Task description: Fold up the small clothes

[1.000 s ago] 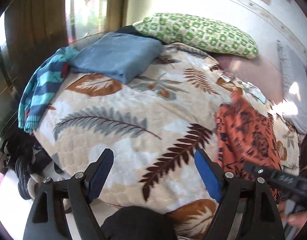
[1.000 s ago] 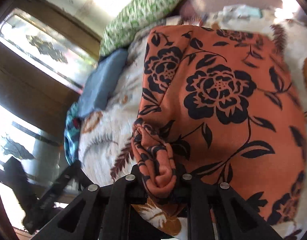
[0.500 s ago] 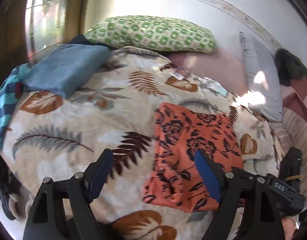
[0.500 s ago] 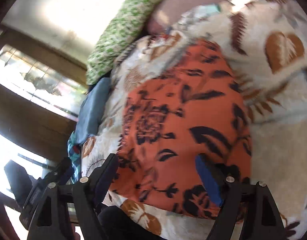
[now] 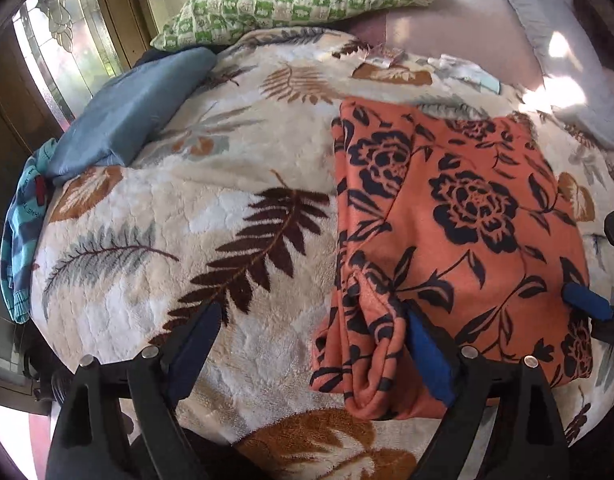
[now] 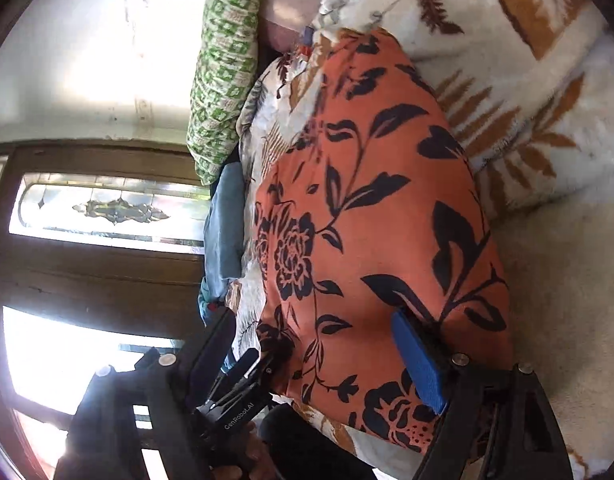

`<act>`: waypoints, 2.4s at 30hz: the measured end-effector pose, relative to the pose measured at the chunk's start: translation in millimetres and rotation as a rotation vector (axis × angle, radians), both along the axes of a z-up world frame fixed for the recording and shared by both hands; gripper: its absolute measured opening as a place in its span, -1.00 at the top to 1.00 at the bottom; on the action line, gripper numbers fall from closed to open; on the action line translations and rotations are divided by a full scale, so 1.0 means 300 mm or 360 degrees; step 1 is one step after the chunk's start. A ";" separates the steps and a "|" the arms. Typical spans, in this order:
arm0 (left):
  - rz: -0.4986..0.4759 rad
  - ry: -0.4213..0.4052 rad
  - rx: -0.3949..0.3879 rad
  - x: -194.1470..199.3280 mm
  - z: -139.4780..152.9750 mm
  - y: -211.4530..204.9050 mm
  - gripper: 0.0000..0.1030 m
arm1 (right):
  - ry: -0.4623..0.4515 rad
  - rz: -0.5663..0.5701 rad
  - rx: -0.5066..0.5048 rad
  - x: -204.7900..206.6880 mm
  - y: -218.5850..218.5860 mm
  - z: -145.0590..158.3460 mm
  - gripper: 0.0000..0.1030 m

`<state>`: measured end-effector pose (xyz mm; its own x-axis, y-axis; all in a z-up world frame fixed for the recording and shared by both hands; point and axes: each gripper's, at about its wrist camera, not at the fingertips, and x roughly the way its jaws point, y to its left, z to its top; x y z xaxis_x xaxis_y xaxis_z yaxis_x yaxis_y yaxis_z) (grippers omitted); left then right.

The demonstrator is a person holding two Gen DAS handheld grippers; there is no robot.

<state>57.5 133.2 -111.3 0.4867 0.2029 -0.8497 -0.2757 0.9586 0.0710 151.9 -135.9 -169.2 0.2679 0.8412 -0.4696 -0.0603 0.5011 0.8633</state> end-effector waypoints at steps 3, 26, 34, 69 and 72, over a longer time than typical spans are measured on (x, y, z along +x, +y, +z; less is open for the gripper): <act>-0.0042 -0.0011 0.0032 0.011 0.012 -0.025 -0.76 | -0.0204 -0.0007 -0.0111 0.018 -0.031 0.171 -0.61; -0.0005 -0.0080 0.0028 0.035 0.076 -0.059 -0.76 | -0.0726 -0.0081 -0.0290 0.123 -0.080 0.663 -0.86; -0.0010 0.0078 0.0076 0.094 -0.083 -0.050 -0.87 | -0.0077 0.0075 0.0038 0.358 -0.010 0.100 -0.86; 0.0062 -0.0149 0.0046 -0.040 0.127 -0.011 -0.95 | -0.0156 0.0205 -0.0391 0.061 0.070 0.124 -0.81; 0.0038 -0.0148 0.0024 -0.050 0.133 -0.023 -0.95 | 0.0008 0.0183 -0.0409 0.078 0.056 -0.009 -0.81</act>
<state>42.6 126.3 -71.5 0.5581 0.2276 -0.7980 -0.3044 0.9508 0.0583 175.2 -119.2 -171.9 0.1750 0.7190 -0.6726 -0.1255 0.6938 0.7091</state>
